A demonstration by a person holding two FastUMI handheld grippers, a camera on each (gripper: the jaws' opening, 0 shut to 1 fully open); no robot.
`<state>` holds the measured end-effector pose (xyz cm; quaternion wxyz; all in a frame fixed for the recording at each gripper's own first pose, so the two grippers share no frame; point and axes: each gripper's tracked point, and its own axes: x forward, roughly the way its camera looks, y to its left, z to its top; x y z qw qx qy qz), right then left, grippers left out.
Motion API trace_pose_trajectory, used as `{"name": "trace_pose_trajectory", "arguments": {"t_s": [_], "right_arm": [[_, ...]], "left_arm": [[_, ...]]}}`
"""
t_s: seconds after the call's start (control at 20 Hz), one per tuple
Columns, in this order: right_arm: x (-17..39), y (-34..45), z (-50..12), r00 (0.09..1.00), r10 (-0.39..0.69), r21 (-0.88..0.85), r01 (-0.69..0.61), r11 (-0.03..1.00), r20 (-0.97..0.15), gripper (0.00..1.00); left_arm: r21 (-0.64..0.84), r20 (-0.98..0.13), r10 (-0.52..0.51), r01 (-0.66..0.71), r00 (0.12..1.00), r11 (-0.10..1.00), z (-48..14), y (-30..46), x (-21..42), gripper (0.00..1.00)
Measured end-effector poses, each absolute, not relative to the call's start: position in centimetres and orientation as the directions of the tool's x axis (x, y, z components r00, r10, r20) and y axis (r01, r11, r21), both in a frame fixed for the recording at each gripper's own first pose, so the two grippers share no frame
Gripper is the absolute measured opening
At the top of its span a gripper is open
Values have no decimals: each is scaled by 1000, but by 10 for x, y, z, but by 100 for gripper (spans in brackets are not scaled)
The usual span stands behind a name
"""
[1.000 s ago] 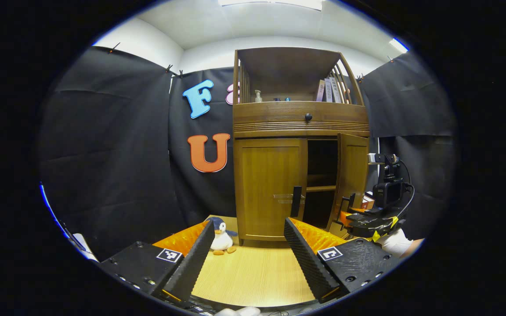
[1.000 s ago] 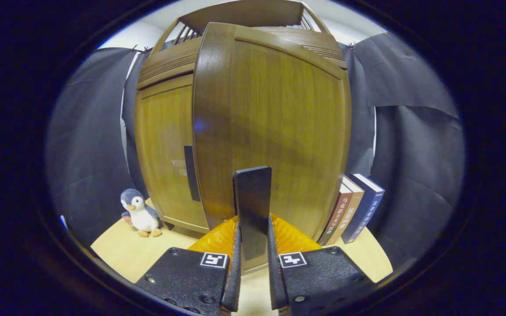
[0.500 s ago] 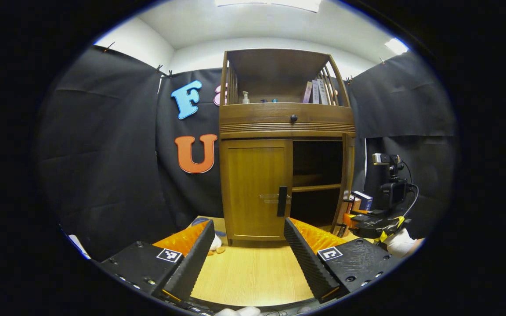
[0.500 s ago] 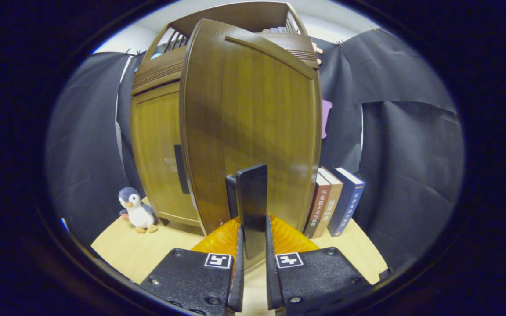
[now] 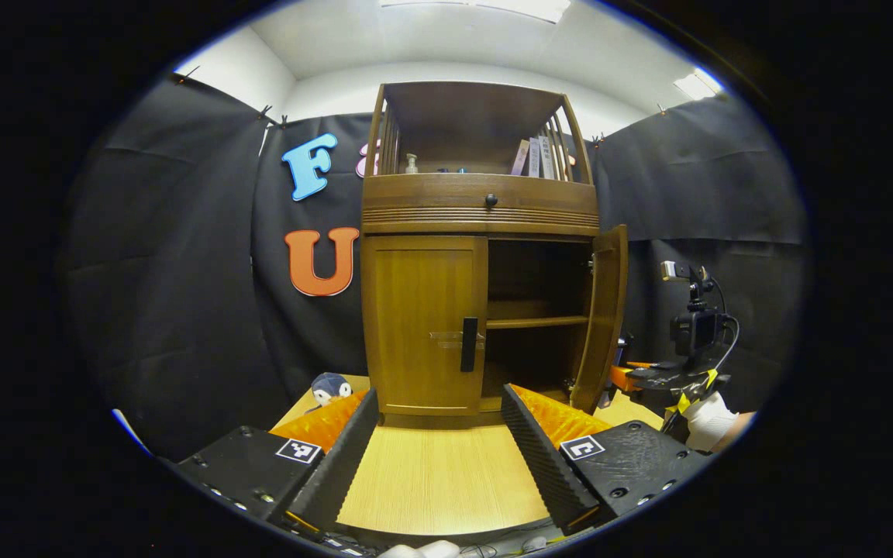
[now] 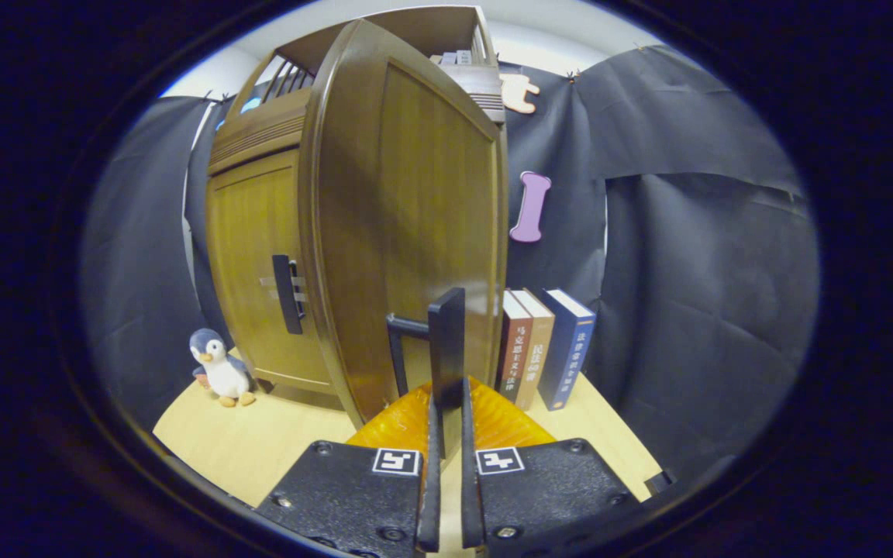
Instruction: Open the right door of the double-door shoe cabinet with the right hand, and open the left door with the left hand.
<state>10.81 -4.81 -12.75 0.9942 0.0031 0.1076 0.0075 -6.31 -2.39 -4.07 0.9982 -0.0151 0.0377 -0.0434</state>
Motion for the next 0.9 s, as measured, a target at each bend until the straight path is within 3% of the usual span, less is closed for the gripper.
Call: {"name": "trace_pose_trajectory", "arguments": {"t_s": [0.4, 0.7, 0.9], "right_arm": [[104, -108, -124, 973, -35, 7, 38, 999, -229, 4], [105, -132, -122, 972, 40, 41, -32, 999, -232, 4], [110, -156, -121, 965, 110, 59, -99, 993, -236, 4]], "left_arm": [[-39, -58, -122, 120, 991, 992, -31, -64, -66, 96], [-34, -85, -105, 102, 991, 994, -36, -108, -70, 100], [-32, -96, -48, 45, 994, 998, -37, -133, -80, 97]]}}
